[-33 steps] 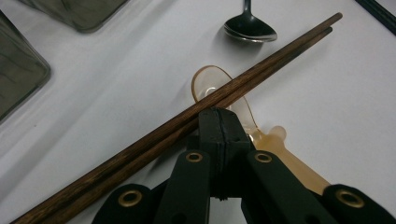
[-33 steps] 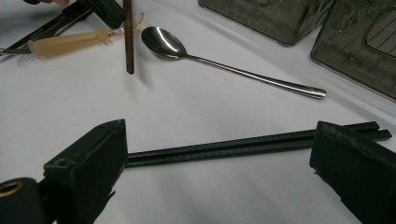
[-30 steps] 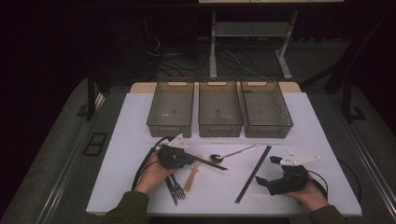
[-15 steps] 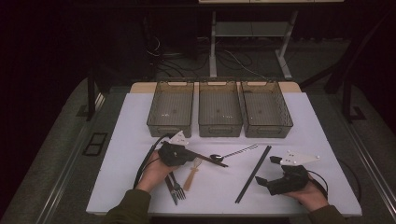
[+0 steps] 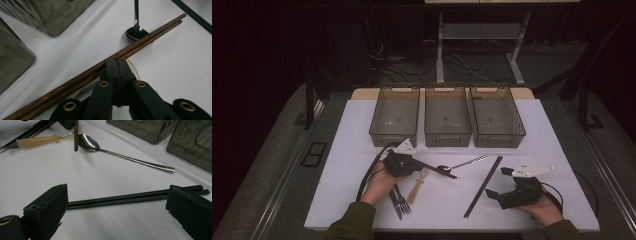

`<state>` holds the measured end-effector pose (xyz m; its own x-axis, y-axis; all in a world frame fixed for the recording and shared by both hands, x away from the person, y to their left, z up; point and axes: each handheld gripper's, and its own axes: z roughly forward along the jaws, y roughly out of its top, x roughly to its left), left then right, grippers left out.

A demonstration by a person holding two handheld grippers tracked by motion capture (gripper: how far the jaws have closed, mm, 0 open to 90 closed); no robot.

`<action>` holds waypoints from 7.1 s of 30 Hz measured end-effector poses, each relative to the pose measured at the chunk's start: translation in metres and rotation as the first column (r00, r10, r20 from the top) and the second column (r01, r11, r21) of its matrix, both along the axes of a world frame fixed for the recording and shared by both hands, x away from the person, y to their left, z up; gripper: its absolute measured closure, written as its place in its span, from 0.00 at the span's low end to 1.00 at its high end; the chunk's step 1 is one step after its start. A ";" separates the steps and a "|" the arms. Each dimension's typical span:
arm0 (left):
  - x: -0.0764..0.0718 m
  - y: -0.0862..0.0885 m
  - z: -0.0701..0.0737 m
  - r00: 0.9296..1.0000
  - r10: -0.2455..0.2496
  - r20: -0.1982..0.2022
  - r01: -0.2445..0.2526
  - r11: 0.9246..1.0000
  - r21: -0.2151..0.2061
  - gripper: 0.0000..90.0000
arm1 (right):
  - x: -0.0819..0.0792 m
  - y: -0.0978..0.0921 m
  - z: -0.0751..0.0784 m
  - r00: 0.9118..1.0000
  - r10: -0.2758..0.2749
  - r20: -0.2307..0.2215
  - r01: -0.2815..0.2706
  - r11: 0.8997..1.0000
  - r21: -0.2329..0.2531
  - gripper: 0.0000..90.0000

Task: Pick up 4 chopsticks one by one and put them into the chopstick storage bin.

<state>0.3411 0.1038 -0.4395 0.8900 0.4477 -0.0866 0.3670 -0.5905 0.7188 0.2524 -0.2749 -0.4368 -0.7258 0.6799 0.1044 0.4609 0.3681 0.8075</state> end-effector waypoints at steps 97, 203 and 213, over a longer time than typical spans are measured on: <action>0.048 0.026 0.000 0.975 0.203 0.085 -0.214 0.964 0.158 0.99 | 0.000 0.000 0.000 1.000 0.011 -0.003 -0.011 1.000 0.002 0.05; 0.035 0.062 0.003 0.965 0.258 0.037 -0.261 0.949 0.179 0.99 | 0.000 0.001 0.000 1.000 0.012 -0.003 -0.012 1.000 -0.002 0.05; 0.027 0.065 0.004 0.968 0.250 -0.009 -0.244 0.952 0.186 0.99 | 0.000 0.000 0.000 1.000 0.012 -0.002 -0.012 1.000 0.001 0.05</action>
<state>0.3681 0.1687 -0.4353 0.7479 0.6637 -0.0099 0.5389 -0.5984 0.5929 0.2524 -0.2747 -0.4366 -0.7339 0.6709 0.1063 0.4581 0.3733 0.8067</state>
